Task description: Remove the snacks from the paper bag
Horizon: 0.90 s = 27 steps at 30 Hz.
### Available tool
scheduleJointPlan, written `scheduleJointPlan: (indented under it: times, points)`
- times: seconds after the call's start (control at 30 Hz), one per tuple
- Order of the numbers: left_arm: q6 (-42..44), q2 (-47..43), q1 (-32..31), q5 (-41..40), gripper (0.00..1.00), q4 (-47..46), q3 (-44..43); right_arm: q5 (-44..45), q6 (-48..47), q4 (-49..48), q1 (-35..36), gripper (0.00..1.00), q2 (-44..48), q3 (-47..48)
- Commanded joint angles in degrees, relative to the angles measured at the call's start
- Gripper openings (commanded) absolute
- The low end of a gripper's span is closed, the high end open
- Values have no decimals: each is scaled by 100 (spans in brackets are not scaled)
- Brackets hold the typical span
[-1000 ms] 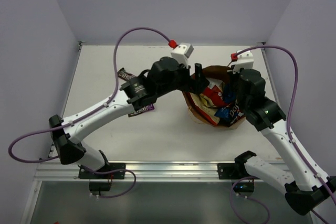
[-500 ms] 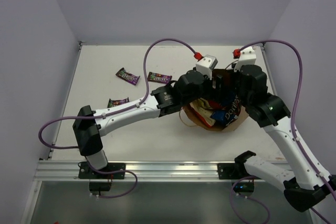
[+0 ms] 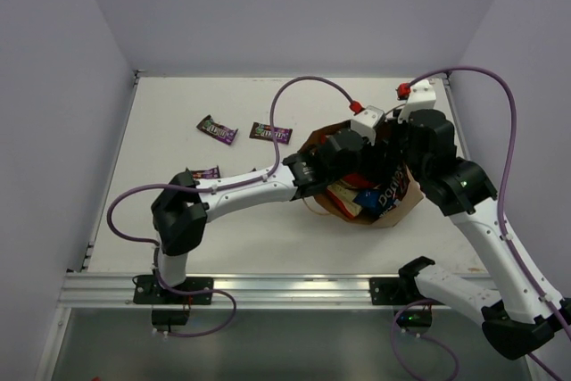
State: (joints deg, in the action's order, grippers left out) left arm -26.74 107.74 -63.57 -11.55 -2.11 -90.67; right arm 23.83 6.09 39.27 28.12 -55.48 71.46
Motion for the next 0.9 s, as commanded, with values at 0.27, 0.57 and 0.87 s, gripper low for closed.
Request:
scheduleJointPlan:
  times: [0.27,0.57,0.87]
  points:
    - [63,-112,-41,110,0,-149,-48,138,95,-542,9,0,187,61]
    - [406,-1685,-41,-102,0,34,182,921,-38,-762,1,0,47,-405]
    - [626,-3092,-24,-1233,0,1570,-213,1176,-46,-807,-8,0,-129,-528]
